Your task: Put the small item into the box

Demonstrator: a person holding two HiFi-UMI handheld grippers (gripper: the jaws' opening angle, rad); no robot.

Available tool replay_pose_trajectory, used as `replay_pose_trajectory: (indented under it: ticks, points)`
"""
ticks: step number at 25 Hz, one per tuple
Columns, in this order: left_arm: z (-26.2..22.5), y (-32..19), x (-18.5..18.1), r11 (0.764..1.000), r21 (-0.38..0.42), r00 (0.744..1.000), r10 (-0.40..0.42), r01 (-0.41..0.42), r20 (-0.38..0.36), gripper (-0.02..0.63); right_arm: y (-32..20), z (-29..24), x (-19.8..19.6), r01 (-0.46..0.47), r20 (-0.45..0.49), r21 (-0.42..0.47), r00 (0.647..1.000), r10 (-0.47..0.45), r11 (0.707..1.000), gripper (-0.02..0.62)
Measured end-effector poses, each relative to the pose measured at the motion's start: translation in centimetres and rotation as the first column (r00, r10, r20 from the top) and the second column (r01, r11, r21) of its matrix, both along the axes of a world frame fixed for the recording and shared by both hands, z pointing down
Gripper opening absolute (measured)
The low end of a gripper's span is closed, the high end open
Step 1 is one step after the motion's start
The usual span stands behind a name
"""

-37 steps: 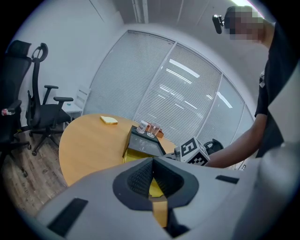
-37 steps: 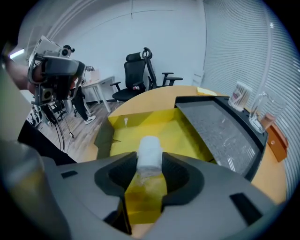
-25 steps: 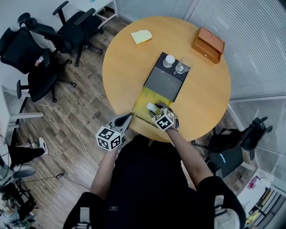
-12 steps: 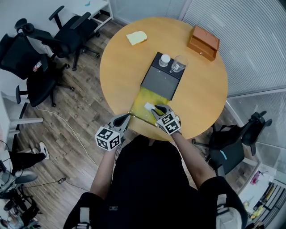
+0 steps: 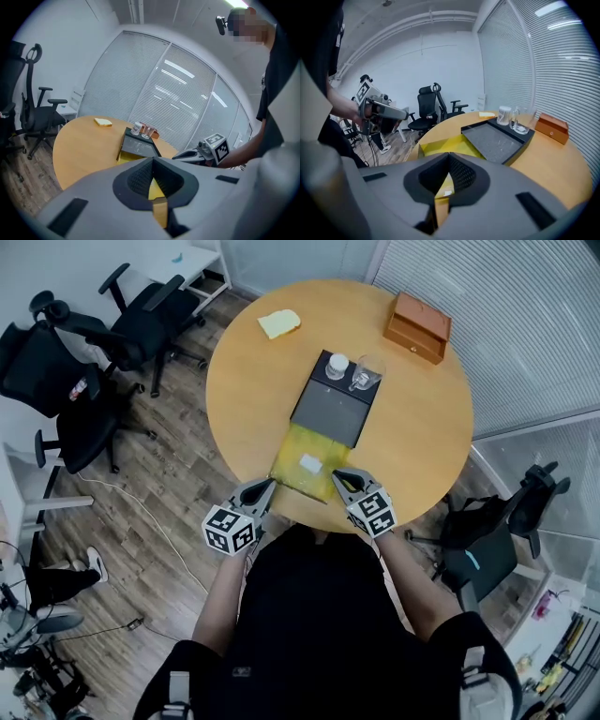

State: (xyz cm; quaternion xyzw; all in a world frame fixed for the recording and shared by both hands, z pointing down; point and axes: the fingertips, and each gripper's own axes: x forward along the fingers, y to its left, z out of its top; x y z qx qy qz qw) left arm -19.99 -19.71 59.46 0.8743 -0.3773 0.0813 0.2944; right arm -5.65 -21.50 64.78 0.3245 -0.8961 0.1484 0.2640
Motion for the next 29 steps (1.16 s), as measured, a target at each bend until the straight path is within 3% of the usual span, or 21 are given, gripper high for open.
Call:
replay_pose_trajectory:
  ticks: [11,29]
  points:
    - [-0.2,-0.3,1.4,1.0,0.01,1.0,0.023,-0.023,0.008,0.006,0.3,-1.0,2.9,-0.077,0.022,0.013,0.997,0.077,0.997,0.005]
    - [0.0,-0.3,3.4,0.999,0.002,0.999,0.048,-0.048,0.011,0.006,1.3,-0.3,4.5,-0.089,0.014,-0.005,0.996,0.089,0.996,0.005]
